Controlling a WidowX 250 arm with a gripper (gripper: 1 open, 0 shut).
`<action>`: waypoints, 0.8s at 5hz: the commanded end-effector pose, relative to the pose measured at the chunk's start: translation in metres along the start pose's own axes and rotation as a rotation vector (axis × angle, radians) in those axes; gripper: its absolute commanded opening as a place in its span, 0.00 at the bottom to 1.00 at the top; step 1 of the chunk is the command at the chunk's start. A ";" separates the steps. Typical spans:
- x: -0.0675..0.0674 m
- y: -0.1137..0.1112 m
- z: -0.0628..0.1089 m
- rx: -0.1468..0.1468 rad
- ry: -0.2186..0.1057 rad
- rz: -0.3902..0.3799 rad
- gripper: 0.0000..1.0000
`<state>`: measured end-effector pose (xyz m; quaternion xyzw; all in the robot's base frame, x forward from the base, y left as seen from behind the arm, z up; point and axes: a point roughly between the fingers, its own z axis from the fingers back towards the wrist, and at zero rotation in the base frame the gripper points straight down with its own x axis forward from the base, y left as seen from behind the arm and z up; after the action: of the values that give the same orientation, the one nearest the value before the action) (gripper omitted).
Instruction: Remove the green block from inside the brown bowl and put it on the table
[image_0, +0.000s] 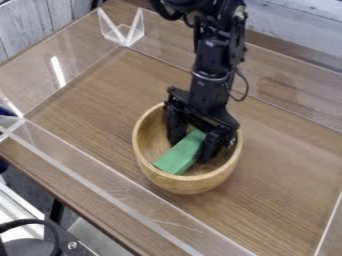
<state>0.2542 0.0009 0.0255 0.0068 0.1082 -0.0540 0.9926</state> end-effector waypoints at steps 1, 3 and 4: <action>0.010 0.001 0.002 0.005 -0.040 -0.009 1.00; 0.013 0.001 -0.004 0.006 -0.040 -0.014 1.00; 0.014 0.001 -0.006 0.006 -0.040 -0.016 1.00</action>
<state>0.2595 0.0008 0.0233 0.0068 0.1006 -0.0556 0.9933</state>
